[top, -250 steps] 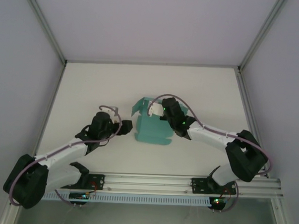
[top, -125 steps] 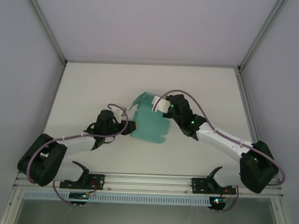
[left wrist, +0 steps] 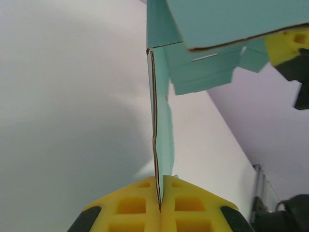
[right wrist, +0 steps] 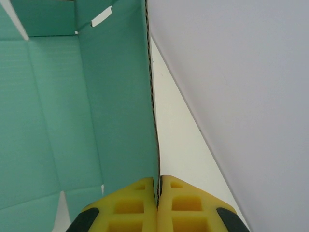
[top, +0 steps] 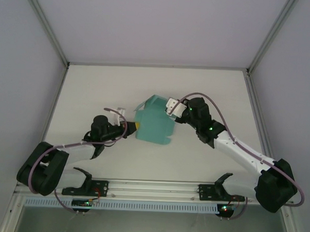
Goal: Assemble paper box
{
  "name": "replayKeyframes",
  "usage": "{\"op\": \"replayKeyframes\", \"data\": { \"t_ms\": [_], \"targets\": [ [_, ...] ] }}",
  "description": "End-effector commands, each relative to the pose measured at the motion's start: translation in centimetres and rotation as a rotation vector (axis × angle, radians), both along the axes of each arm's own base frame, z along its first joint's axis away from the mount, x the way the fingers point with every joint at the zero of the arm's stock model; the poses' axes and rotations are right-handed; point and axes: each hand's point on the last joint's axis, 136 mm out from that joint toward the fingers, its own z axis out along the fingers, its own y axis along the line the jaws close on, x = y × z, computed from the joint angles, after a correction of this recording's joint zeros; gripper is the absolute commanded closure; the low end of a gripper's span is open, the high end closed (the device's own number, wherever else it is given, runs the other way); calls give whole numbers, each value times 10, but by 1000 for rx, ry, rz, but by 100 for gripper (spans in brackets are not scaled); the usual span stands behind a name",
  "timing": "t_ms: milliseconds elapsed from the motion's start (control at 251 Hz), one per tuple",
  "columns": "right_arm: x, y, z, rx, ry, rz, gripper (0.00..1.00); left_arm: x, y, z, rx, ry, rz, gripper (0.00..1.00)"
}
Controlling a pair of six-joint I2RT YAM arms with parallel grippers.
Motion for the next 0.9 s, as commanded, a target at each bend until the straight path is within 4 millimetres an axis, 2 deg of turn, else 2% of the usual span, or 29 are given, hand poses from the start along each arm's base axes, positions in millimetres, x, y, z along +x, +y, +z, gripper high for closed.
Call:
{"op": "replayKeyframes", "data": {
  "t_ms": [0, 148, 231, 279, 355, 423, 487, 559, 627, 738, 802, 898],
  "targets": [
    [2, -4, 2, 57, 20, -4, 100, -17, -10, 61, -140, -151, -127, 100],
    [4, -5, 3, 73, 19, -4, 100, -14, -6, 63, -138, -92, -91, 100],
    [5, -6, 4, 73, 17, -11, 100, 0, 2, 48, -74, 27, 6, 100],
    [7, -8, 6, 68, 15, -26, 100, 6, 8, 35, -4, 92, 58, 86],
    [6, -8, 1, 46, 51, -23, 100, 10, 18, 15, 76, 151, 118, 77],
    [7, -10, -5, 16, 85, -35, 100, 12, 29, -4, 149, 202, 181, 60],
    [8, -12, -13, -28, 103, -40, 100, 15, 42, -22, 226, 255, 252, 40],
    [6, -6, -25, -62, 165, -12, 100, 17, 52, -28, 296, 265, 294, 27],
    [6, -2, -38, -103, 221, -1, 100, 22, 62, -26, 360, 254, 334, 15],
    [14, 6, -53, -186, 223, -10, 100, 35, 92, -25, 472, 260, 490, 8],
    [18, 11, -56, -198, 231, -1, 100, 45, 113, -22, 493, 314, 607, 7],
    [23, 16, -59, -205, 243, 6, 100, 61, 121, -14, 498, 336, 663, 10]
  ]
}}
